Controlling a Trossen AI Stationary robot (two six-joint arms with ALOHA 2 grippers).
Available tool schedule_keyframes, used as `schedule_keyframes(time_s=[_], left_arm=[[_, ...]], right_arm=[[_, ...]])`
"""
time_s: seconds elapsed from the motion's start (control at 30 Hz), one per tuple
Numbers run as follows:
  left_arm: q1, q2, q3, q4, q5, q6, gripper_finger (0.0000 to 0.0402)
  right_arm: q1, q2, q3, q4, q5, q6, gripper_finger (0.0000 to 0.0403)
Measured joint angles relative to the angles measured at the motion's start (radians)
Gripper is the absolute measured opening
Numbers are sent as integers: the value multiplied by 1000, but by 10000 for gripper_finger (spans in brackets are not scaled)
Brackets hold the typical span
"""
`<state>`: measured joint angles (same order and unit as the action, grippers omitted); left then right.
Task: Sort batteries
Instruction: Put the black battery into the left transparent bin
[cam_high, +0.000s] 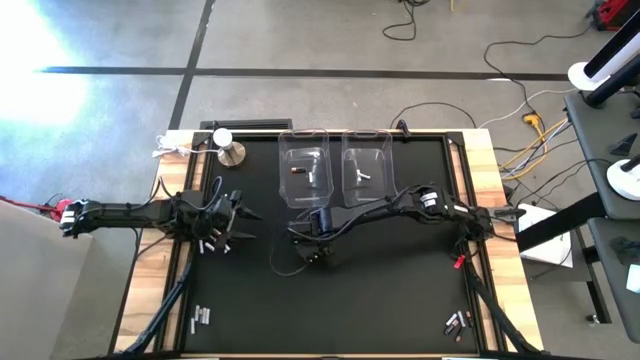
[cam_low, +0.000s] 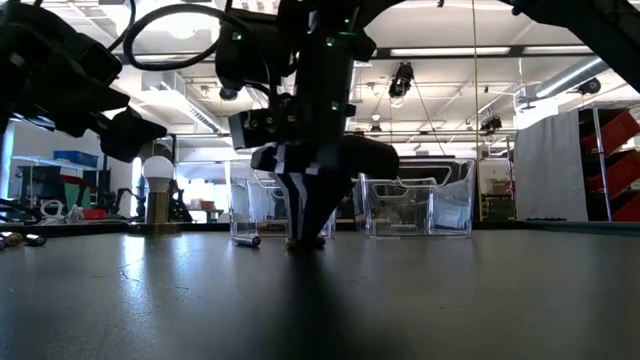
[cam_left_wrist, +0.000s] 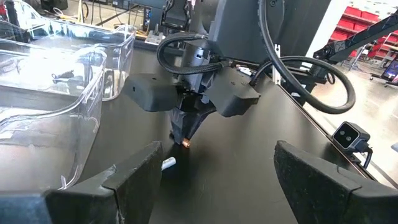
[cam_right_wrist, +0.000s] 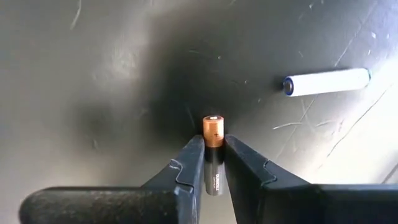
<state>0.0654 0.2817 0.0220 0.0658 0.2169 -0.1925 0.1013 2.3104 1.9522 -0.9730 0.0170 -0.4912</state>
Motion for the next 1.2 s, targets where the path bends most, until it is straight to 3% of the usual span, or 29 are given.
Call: schedule_keyframes(time_s=[0.57, 1.0, 1.2], left_arm=[[0, 0, 0, 0, 0, 0, 284], [0, 0, 0, 0, 0, 0, 284], [0, 0, 0, 0, 0, 0, 284]], right_arm=[[5, -3, -10, -7, -63, 339, 85], [6, -6, -40, 27, -62, 474, 28], [19, -1, 27, -26, -38, 416, 27]])
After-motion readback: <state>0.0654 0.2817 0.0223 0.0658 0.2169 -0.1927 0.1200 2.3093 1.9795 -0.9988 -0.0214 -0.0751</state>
